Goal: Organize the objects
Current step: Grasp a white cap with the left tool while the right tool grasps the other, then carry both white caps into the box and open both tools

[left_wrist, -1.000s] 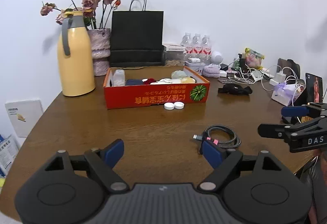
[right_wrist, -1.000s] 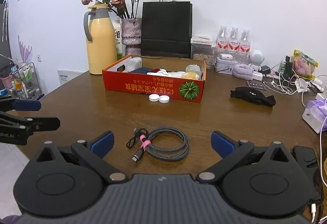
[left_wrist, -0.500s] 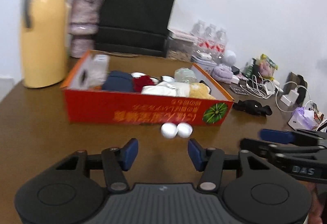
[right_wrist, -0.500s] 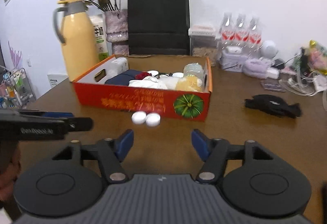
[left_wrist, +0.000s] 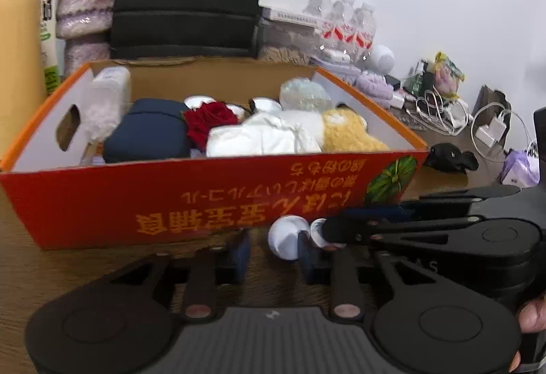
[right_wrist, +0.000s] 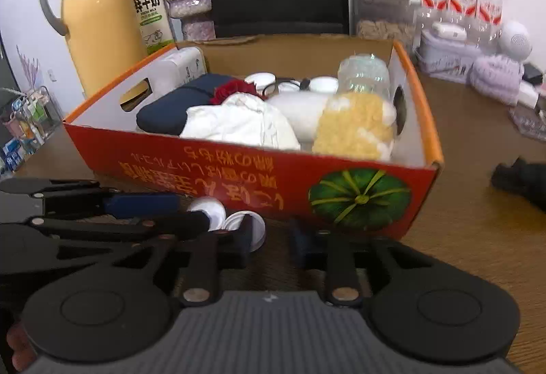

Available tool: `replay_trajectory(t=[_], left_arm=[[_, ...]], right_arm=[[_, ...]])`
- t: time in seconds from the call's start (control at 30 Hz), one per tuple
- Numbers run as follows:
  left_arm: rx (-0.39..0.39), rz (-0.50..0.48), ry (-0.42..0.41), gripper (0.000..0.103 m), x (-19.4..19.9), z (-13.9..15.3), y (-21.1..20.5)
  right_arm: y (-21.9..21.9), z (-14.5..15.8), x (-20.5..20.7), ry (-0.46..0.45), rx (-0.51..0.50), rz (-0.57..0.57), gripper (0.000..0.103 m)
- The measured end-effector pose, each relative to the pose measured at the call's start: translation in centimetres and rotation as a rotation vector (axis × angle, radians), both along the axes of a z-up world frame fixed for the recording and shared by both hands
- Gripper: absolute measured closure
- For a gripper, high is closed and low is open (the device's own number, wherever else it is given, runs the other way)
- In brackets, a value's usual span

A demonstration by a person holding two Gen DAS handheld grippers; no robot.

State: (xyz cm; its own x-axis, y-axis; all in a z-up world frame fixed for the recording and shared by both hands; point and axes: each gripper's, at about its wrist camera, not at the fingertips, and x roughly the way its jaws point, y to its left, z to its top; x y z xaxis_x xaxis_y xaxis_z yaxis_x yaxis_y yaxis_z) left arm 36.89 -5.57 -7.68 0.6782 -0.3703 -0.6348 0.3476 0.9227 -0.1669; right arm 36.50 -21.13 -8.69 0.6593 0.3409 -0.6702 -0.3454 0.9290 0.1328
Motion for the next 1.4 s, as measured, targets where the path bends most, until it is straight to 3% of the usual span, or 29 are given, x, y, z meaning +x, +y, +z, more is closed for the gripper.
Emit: replay_trajectory(t=[0.13,0.37,0.7,1.0,1.23,1.4], left_arm=[[0.009,-0.018,-0.009,0.096,-0.5,-0.1,-0.5],[0.038,0.024,-0.025,0.096,-2.6,1.2,-0.2],[0.021,0.091,-0.188,0.096,-14.1,6.8,2.4],[-0.016,0.144,-0.234,0.096,-21.7,9.4,4.4],[-0.005,0.151,-0.253,0.096,-23.9,10.1,4.6],[-0.002,0.151,-0.256,0.096,-23.1,10.1,4.7]], right_arm=[[0.8,-0.1,-0.6,-0.023,-0.048,0.017,0.095],[0.3,1.1,-2.6,-0.051,-0.041,-0.013,0.097],[-1.1,7.0,-14.1,-0.226,0.010,-0.037,0.097],[-1.8,9.6,-22.2,-0.297,0.062,-0.033,0.097],[-2.0,10.0,-24.1,-0.302,0.084,-0.046,0.097],[-2.0,10.3,-23.6,-0.315,0.079,-0.051,0.097]])
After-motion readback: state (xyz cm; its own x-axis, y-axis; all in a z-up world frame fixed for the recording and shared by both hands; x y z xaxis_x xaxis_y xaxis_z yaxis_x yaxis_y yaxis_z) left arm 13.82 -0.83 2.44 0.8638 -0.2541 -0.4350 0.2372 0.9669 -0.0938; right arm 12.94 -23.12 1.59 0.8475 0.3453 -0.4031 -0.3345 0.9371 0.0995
